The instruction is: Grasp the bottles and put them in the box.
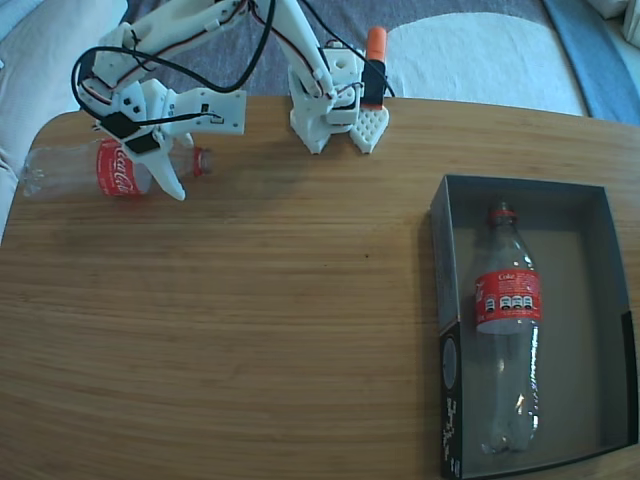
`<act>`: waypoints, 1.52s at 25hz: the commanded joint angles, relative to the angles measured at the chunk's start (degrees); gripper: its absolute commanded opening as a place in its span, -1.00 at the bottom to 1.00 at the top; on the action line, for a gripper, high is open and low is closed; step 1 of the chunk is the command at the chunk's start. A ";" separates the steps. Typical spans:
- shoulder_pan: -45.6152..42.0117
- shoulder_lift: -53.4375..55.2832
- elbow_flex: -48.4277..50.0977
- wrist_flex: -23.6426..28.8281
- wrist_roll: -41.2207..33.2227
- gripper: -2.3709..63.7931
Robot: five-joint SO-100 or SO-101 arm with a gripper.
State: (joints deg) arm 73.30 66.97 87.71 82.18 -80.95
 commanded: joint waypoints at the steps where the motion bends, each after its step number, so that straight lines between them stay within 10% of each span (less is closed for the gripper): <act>1: -0.18 0.62 -2.37 -0.18 0.09 0.31; 15: -0.26 0.62 -1.67 -0.18 0.09 0.30; 38: -0.88 0.70 -2.55 -0.18 -0.53 -0.70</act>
State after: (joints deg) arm 72.42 67.06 87.63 82.18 -81.04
